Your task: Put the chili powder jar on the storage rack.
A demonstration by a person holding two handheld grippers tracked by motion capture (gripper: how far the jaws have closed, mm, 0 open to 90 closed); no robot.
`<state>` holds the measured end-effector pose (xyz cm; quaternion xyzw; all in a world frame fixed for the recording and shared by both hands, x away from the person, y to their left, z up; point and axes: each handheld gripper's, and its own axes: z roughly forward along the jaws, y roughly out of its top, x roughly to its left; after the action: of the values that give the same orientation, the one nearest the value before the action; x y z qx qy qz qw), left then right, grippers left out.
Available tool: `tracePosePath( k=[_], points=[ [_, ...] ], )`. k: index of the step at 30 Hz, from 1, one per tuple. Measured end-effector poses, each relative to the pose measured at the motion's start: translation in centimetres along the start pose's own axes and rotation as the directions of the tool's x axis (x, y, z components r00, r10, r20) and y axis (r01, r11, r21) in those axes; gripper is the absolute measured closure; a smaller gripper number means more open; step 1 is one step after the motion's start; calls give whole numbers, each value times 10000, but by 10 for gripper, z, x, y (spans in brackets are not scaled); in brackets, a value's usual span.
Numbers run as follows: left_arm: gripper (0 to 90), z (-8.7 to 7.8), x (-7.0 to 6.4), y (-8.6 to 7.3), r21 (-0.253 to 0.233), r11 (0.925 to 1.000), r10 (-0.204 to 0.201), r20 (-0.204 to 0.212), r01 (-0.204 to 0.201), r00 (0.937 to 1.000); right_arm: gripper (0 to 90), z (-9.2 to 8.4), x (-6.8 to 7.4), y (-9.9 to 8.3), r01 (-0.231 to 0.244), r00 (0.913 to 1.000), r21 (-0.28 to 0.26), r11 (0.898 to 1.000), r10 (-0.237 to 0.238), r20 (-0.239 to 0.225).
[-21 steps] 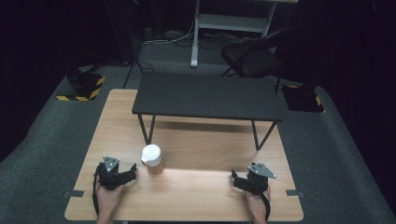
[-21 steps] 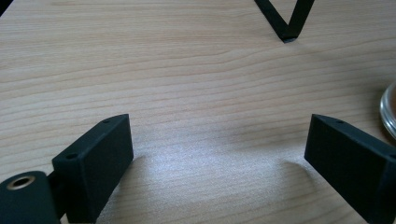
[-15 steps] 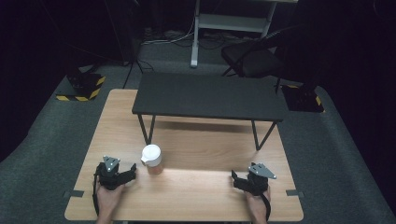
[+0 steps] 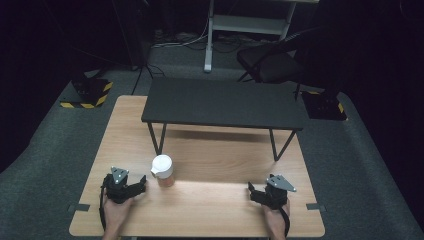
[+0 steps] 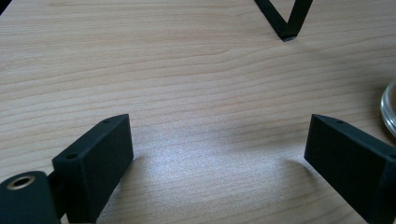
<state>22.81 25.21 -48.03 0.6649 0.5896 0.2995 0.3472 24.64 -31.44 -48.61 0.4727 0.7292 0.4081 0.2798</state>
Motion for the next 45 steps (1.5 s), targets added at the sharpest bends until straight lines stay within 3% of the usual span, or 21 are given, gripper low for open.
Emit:
tracePosePath(
  k=[15, 24, 27, 32, 45],
  points=[
    [85, 0, 7, 4, 208, 9998, -6, 302, -1, 9995, 75, 0, 1, 1, -14, 10000, 66, 10000, 13, 31],
    [85, -5, 9, 9, 501, 9962, 683, 653, -717, 9955, 75, 1, 0, 1, -2, 10000, 86, 10000, 2, 2],
    [85, -7, 9, 8, 509, 9958, 720, 759, -759, 9945, 75, 1, 1, 2, 12, 10000, 100, 9999, -12, -3],
    [85, -14, 6, 7, 562, 9903, 1209, 1035, -1272, 9873, 75, 1, 0, 1, 24, 10000, 90, 10000, -24, -15],
    [90, -32, -1, 3, 454, 9831, 1656, 1915, -1772, 9674, 81, 1, 2, 2, 157, 9999, 157, 9998, -157, 18]
  ],
)
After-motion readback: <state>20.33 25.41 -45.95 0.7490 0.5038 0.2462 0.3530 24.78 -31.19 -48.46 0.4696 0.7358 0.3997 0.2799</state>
